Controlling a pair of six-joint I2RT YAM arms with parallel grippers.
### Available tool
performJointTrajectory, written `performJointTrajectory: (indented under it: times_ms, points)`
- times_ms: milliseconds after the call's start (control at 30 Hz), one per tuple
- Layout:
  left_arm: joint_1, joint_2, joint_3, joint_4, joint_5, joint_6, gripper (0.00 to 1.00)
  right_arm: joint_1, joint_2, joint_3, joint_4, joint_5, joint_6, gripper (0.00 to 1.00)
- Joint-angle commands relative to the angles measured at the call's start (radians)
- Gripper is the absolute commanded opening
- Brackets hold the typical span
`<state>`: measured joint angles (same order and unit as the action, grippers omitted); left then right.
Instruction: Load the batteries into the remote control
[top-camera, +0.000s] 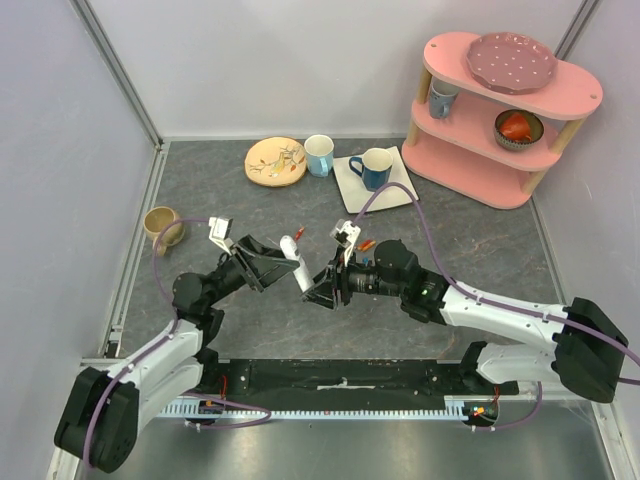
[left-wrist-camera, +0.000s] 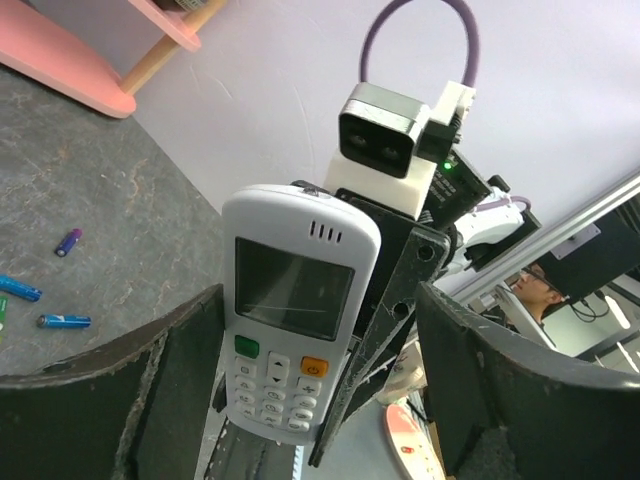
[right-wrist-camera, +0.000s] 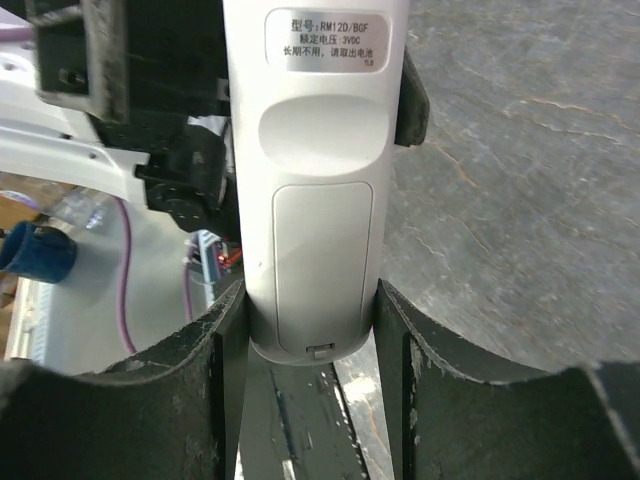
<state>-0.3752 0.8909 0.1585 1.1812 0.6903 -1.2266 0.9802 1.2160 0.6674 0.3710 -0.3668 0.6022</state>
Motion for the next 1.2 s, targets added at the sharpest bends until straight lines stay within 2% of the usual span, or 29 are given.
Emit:
performJointTrajectory:
  times_ms: [0,33,67,100,233,433,633,1033,1167]
  points:
    - [0.002,-0.09,0.09,-0.211,-0.023,0.106,0.82,0.011,-0.038,0.076,-0.256,0.173,-0.154,0.22]
    - [0.001,-0.102,0.11,-0.282,-0.04,0.14,0.83,0.017,-0.039,0.099,-0.288,0.207,-0.185,0.21]
    - [0.001,-0.121,0.13,-0.44,-0.051,0.176,0.91,0.02,-0.038,0.11,-0.344,0.283,-0.194,0.21]
    - [-0.002,-0.124,0.171,-0.503,-0.072,0.234,0.92,0.025,-0.036,0.124,-0.369,0.311,-0.202,0.21]
    - [-0.025,-0.109,0.252,-0.733,-0.141,0.331,0.92,0.038,-0.012,0.167,-0.458,0.428,-0.217,0.19]
    - [-0.103,-0.064,0.355,-1.005,-0.311,0.453,0.88,0.067,0.01,0.185,-0.466,0.531,-0.197,0.17]
    - [-0.137,-0.015,0.38,-1.071,-0.397,0.466,0.8,0.101,0.027,0.212,-0.48,0.565,-0.197,0.15]
    - [-0.257,0.062,0.435,-1.036,-0.502,0.464,0.71,0.132,0.063,0.255,-0.514,0.641,-0.179,0.15]
    - [-0.294,0.105,0.455,-1.029,-0.546,0.466,0.62,0.141,0.073,0.261,-0.52,0.657,-0.168,0.15]
